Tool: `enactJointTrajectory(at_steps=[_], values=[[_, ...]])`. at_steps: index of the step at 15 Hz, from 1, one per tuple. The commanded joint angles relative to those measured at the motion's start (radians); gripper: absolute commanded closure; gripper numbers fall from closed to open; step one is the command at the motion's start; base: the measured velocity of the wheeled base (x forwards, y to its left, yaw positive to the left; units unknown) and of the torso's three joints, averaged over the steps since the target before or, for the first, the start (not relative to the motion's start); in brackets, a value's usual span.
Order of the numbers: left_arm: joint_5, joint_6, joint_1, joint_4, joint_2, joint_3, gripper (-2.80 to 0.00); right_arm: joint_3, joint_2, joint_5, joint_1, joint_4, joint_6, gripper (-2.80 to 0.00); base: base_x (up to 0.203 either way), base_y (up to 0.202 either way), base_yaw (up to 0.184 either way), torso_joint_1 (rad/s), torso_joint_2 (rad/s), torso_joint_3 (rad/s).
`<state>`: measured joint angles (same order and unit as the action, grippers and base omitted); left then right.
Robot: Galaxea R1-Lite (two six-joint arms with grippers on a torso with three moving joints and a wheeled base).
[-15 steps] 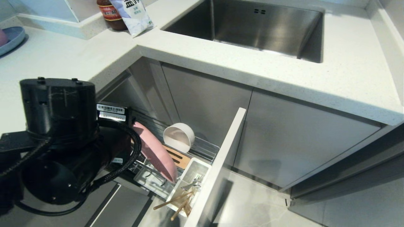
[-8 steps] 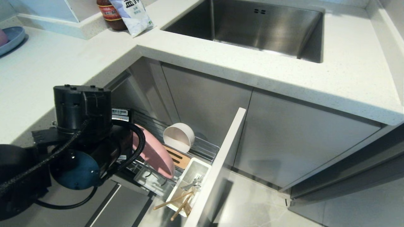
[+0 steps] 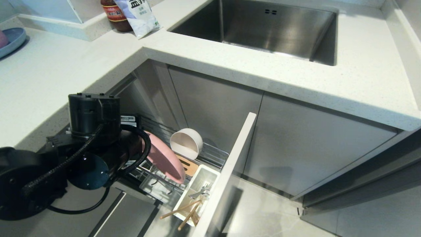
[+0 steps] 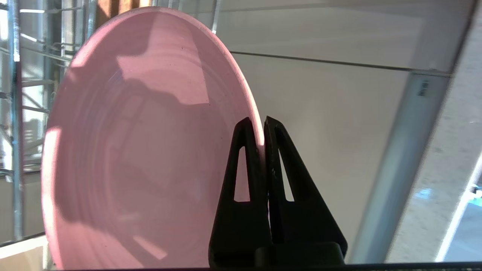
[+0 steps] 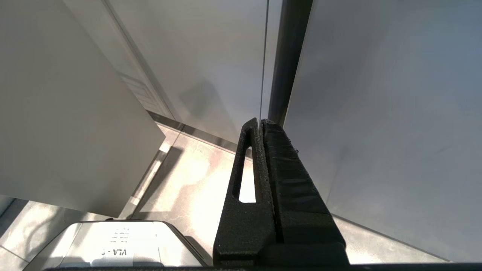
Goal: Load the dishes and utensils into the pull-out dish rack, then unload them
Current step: Pick up the plate and place it in the cupboard
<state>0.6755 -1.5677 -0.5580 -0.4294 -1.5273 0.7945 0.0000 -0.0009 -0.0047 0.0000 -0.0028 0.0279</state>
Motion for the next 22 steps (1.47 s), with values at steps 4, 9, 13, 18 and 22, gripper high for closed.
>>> enactJointTrajectory(at_steps=[4, 9, 13, 18, 22], values=[[0.001, -0.009, 0.03, 0.011, -0.025, -0.009, 0.0, 0.001, -0.002, 0.0, 0.0, 0.0, 0.001, 0.0, 0.0, 0.0, 0.0, 0.0, 0.0, 0.0], [-0.001, -0.035, 0.039, 0.04, -0.034, -0.011, 0.0, 0.001, -0.002, 0.0, 0.0, 0.0, 0.0, 0.0, 0.0, 0.0, 0.0, 0.0, 0.0, 0.0], [-0.001, -0.035, 0.076, 0.04, -0.061, -0.011, 0.0, 0.001, -0.002, 0.0, 0.0, 0.0, 0.0, 0.0, 0.0, 0.0, 0.0, 0.0, 0.0, 0.0], [-0.001, -0.057, 0.092, 0.075, -0.092, -0.009, 0.0, 0.001, -0.002, 0.0, 0.0, 0.0, 0.0, 0.0, 0.0, 0.0, 0.0, 0.0, 0.0, 0.0], [-0.005, -0.057, 0.101, 0.077, -0.1, -0.011, 0.0, 0.002, -0.002, 0.0, 0.0, 0.0, 0.0, 0.0, 0.0, 0.0, 0.0, 0.0, 0.0, 0.0]])
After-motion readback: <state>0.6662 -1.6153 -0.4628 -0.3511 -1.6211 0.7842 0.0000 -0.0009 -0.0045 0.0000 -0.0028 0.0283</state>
